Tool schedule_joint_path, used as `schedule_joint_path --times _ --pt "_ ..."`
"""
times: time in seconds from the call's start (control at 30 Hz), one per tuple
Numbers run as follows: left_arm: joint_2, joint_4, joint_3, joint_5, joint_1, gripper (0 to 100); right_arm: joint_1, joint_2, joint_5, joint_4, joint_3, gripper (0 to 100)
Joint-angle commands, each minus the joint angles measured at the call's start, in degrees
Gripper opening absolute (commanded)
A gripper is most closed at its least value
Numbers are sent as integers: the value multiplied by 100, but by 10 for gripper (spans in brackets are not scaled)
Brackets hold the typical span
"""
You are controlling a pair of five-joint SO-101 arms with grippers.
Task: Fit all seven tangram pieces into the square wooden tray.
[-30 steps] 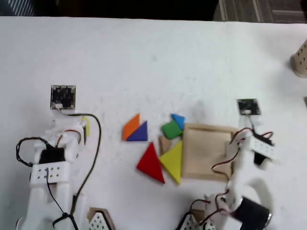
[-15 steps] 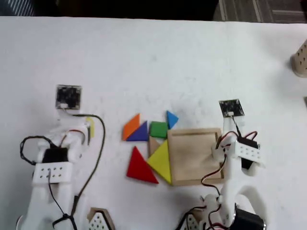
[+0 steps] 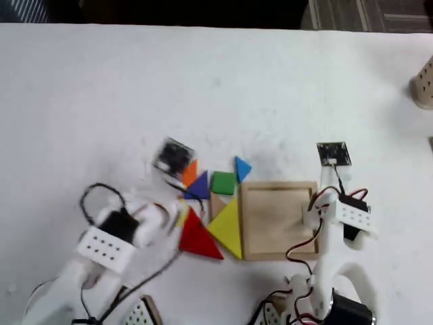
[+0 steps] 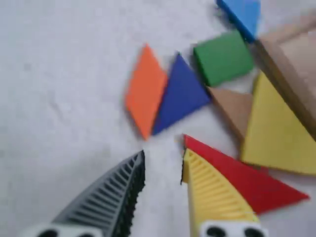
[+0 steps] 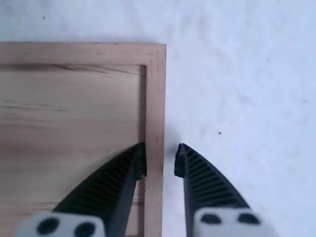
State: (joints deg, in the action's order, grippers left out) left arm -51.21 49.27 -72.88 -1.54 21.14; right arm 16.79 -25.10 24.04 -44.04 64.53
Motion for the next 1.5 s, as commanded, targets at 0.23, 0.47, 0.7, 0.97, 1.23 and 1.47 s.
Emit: schedule_joint_path --times 0.23,0.47,0.7,0.97,1.23,1.47 --pt "-31 976 26 -1240 2132 20 75 -101 -70 92 -97 89" --pt "13 413 -624 -1231 3187 22 75 -101 -88 101 -88 89" --pt "13 185 -651 -870 3073 22 75 -101 -97 92 -88 89" --pt "22 -246 -633 -158 2800 22 75 -101 -97 66 -88 85" --pt "875 -695 -193 229 2035 22 84 -101 -105 66 -88 84" --pt "1974 -44 563 88 2141 22 110 -101 -220 92 -88 84"
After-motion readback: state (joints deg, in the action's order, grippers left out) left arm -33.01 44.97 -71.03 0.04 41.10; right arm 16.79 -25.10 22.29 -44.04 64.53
